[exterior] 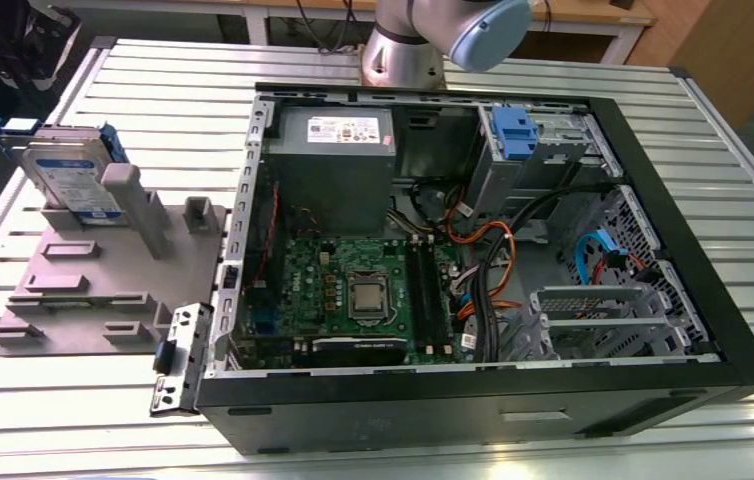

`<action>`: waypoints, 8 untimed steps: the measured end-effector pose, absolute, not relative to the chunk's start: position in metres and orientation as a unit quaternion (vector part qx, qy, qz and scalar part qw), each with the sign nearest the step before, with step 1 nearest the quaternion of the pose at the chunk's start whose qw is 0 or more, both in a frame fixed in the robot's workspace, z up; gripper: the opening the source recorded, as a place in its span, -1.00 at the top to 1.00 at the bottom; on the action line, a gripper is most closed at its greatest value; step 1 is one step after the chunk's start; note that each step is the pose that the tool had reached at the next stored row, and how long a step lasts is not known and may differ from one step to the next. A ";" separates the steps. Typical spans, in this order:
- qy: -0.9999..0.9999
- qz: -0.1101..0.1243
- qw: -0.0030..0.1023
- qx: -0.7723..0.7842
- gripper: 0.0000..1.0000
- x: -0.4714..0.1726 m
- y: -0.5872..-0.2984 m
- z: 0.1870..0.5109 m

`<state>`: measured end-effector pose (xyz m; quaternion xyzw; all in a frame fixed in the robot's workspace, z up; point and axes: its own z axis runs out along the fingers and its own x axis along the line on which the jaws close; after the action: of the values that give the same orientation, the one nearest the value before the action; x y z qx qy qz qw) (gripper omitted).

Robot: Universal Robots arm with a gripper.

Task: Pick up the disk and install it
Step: 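Reach for the disk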

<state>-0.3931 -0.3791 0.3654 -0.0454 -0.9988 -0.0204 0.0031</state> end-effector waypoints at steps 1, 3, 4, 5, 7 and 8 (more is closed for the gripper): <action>-0.999 -0.020 0.003 -0.045 0.79 -0.393 -0.379 0.365; -0.999 -0.020 0.003 -0.045 0.79 -0.393 -0.379 0.365; -0.999 -0.020 0.003 -0.045 0.79 -0.394 -0.379 0.365; -0.999 -0.020 0.003 -0.045 0.79 -0.394 -0.379 0.364; -0.999 -0.020 0.003 -0.045 0.79 -0.397 -0.379 0.361; -0.999 -0.020 0.002 -0.045 0.79 -0.398 -0.379 0.360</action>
<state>-0.3982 -0.3791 0.3597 -0.0454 -0.9988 -0.0203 0.0024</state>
